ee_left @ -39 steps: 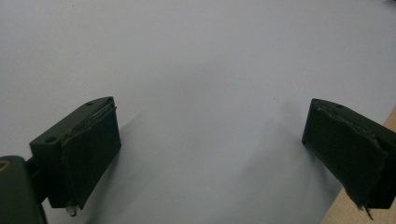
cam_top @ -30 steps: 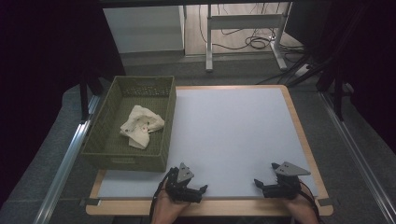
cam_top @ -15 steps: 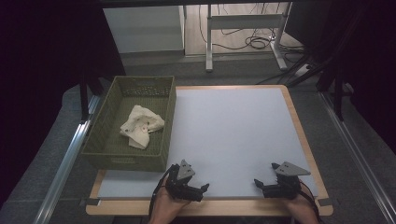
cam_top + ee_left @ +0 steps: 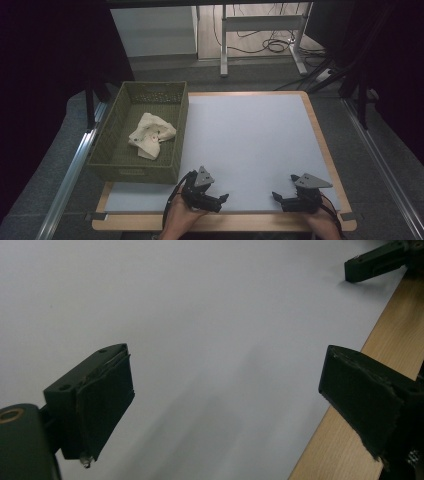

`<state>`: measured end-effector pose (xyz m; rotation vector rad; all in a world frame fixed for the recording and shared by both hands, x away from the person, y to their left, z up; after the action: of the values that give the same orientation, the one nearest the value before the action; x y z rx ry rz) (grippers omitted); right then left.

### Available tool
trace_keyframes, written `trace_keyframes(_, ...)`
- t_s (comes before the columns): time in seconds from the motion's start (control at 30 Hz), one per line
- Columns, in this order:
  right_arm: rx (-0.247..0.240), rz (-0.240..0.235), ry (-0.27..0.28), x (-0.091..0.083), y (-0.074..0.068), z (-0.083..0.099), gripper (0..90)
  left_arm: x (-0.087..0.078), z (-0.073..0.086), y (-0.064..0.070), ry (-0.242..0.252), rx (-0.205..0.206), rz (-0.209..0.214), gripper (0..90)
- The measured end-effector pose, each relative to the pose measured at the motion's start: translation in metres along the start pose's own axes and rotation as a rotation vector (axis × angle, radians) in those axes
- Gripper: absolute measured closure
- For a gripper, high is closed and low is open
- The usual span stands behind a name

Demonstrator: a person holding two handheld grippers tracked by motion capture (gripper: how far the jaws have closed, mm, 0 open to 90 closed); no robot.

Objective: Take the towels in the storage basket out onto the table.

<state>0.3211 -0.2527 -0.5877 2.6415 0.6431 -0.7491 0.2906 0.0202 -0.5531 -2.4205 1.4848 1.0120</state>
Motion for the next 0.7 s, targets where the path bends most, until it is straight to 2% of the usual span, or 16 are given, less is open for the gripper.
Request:
trace_keyframes(0.3,0.000,0.000,0.000,0.000,0.000,0.000,4.3,-0.003,-0.018,-0.002,0.003,-0.002,0.016,6.9)
trace_keyframes(0.5,0.000,-0.001,0.000,0.000,0.000,0.000,4.3,-0.012,-0.035,-0.002,0.017,0.007,0.029,6.6)
trace_keyframes(0.7,0.000,-0.002,0.000,0.000,0.000,0.000,4.3,-0.018,-0.047,-0.003,0.019,0.023,0.020,6.2)
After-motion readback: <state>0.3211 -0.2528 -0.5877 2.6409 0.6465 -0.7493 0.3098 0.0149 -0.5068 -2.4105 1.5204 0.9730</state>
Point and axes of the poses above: each handheld gripper's, and its own axes: x roughly forward along the jaws, z roughly out of its underside, y roughly to its right, the point moved 7 cm from there along x, roughly forward along the jaws, and after that the axes turned 14 degrees about z, right-handed, at the moved point
